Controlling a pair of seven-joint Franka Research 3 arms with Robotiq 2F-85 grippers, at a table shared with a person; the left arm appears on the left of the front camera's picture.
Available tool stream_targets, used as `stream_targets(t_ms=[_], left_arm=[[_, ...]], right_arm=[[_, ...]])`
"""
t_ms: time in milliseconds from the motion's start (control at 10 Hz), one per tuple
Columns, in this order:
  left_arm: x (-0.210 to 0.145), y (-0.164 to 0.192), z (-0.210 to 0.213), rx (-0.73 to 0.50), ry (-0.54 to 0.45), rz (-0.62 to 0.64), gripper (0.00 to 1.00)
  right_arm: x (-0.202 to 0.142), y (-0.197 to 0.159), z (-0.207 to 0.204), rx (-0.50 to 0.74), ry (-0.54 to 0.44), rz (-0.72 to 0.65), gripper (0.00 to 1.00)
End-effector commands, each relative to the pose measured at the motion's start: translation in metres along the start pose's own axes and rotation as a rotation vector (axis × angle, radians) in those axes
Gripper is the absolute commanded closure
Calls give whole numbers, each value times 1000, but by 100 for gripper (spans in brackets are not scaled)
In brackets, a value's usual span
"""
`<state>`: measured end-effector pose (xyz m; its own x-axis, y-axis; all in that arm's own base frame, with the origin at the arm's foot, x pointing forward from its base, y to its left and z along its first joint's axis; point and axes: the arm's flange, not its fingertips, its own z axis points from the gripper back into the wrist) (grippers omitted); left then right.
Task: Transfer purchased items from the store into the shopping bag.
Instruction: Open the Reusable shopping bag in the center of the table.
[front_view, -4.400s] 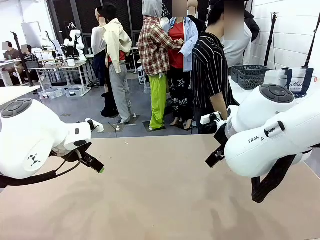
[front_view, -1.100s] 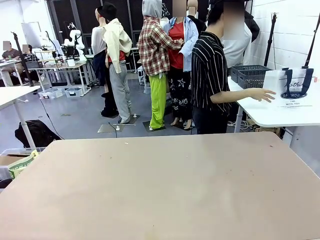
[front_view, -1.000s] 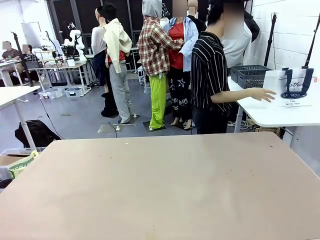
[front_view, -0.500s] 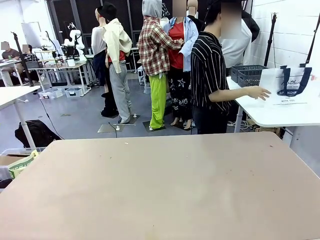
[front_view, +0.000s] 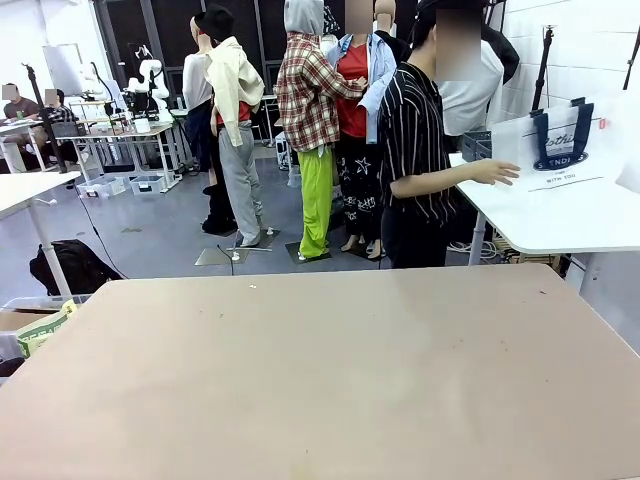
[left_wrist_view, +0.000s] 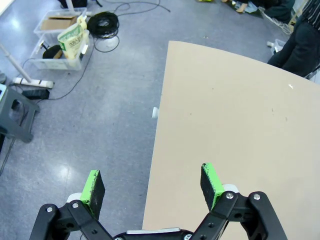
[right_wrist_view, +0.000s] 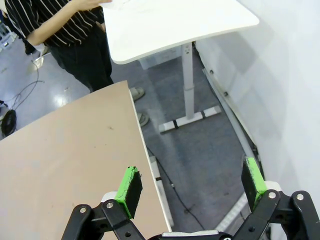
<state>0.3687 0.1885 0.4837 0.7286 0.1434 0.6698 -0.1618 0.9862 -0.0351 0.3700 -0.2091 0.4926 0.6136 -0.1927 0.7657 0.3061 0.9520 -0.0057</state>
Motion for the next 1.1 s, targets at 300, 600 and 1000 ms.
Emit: stream_targets(t_ms=[300, 600, 1000], left_arm=[[0, 4, 1, 6, -1, -10, 0], [0, 4, 1, 6, -1, -10, 0], [0, 4, 1, 6, -1, -10, 0]], right_arm=[[0, -1, 1, -4, -2, 10, 0], [0, -1, 1, -4, -2, 10, 0], [0, -1, 1, -4, -2, 10, 0]])
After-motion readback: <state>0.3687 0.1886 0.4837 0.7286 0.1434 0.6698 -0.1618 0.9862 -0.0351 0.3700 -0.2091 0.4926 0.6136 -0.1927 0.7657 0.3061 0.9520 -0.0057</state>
